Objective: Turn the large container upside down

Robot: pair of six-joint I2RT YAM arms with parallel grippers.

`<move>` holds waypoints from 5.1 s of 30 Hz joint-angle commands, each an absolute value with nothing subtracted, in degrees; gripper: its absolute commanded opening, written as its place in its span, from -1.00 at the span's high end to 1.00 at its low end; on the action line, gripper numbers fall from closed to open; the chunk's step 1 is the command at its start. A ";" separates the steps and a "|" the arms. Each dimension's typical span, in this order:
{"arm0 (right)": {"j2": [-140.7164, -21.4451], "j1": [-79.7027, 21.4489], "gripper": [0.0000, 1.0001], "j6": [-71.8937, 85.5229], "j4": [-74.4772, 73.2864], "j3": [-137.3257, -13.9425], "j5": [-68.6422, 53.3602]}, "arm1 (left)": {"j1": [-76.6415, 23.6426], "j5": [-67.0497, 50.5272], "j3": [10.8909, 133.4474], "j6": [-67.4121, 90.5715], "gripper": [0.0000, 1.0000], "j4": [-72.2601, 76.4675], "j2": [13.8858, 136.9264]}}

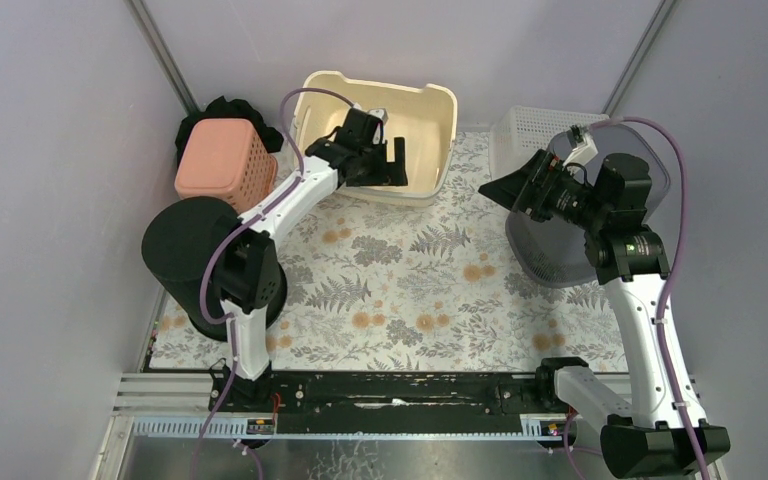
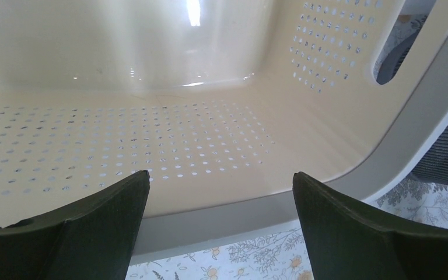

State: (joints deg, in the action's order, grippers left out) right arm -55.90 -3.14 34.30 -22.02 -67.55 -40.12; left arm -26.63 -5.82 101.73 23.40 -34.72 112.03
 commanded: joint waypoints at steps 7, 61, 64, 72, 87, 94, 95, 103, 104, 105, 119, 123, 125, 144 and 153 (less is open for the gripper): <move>-57.03 -4.89 -0.80 34.86 -17.51 -66.48 -40.88 | -27.56 -20.00 122.98 24.81 -1.00 -35.89 126.85; -73.74 -23.87 -0.76 20.31 -38.70 -88.02 -20.87 | -34.37 -5.68 75.63 28.96 -1.00 -22.48 59.41; -79.64 -32.32 -0.73 19.46 -40.27 -92.82 -15.36 | -34.32 -0.37 75.98 30.04 -1.00 -25.62 54.02; -98.95 -47.27 -0.70 18.48 -43.00 -105.98 -1.61 | -34.37 5.53 76.20 30.88 -1.00 -34.21 45.44; -122.05 -52.57 0.16 16.48 -48.63 -121.53 7.19 | -34.36 7.86 74.28 31.51 -1.00 -38.17 40.21; -123.31 -52.43 1.00 16.53 -50.17 -128.76 1.70 | -34.39 8.13 74.59 31.53 -1.00 -39.04 39.41; -122.65 -52.30 1.00 16.86 -49.85 -129.83 -0.05 | -34.36 8.21 74.69 31.55 -1.00 -39.16 39.24; -110.58 -43.93 1.00 30.74 -32.41 -125.00 -22.70 | -34.41 8.40 78.02 31.93 -1.00 -40.63 38.06; -109.13 -42.16 1.00 33.98 -27.73 -122.53 -25.78 | -34.41 8.37 78.45 31.91 -1.00 -40.70 37.98; -107.70 -40.49 1.00 37.74 -21.70 -119.16 -28.92 | -34.37 8.35 78.64 31.90 -1.00 -40.80 37.90; -111.15 -34.69 1.00 85.30 49.46 -96.19 -35.34 | -34.35 8.94 81.77 31.47 -1.00 -42.12 38.54; -116.26 -33.90 1.00 95.40 65.67 -95.38 -31.81 | -34.39 8.92 82.17 31.38 -1.00 -42.48 38.85; -119.34 -33.75 1.00 98.23 70.53 -96.20 -29.79 | -34.41 8.89 82.21 31.38 -1.00 -42.64 39.05; -130.22 -30.39 1.00 106.52 97.86 -78.01 -17.97 | -34.39 8.49 81.12 31.55 -1.00 -41.35 40.94; -124.63 -25.66 -0.15 100.02 95.78 -62.96 -25.59 | -34.37 7.89 79.44 31.90 -1.00 -40.02 41.66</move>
State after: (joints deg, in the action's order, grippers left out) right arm -129.54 -27.55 106.13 90.94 -67.75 -20.75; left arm -34.54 7.97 80.68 31.46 -43.44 41.12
